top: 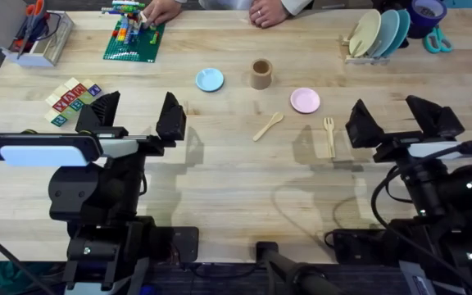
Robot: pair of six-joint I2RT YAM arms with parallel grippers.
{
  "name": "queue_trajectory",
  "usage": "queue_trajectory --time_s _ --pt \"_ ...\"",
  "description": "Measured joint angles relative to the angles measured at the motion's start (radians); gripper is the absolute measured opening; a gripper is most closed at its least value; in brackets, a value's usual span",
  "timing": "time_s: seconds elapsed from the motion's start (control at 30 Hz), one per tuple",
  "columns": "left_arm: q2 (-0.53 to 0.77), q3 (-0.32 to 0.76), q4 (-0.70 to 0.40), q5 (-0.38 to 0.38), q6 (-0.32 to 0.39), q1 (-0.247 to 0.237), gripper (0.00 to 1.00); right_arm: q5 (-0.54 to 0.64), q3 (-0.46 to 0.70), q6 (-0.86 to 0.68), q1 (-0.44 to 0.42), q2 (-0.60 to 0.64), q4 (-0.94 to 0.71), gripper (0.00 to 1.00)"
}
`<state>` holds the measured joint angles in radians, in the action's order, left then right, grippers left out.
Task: Pick up a utensil and set it on the pink plate, then put the other utensil in the container.
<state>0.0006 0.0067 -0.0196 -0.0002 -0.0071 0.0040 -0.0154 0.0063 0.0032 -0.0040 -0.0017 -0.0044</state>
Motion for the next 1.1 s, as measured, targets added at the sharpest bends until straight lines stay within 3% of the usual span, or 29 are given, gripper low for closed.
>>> queue_trajectory --time_s 0.87,1.1 --pt "0.0 0.0 0.0 0.0 0.0 0.0 0.993 0.006 0.003 0.0 0.0 0.001 -0.009 0.996" --pt "0.001 0.015 -0.057 -0.001 0.0 0.0 0.992 0.05 0.089 0.0 0.0 0.014 -0.178 0.995"
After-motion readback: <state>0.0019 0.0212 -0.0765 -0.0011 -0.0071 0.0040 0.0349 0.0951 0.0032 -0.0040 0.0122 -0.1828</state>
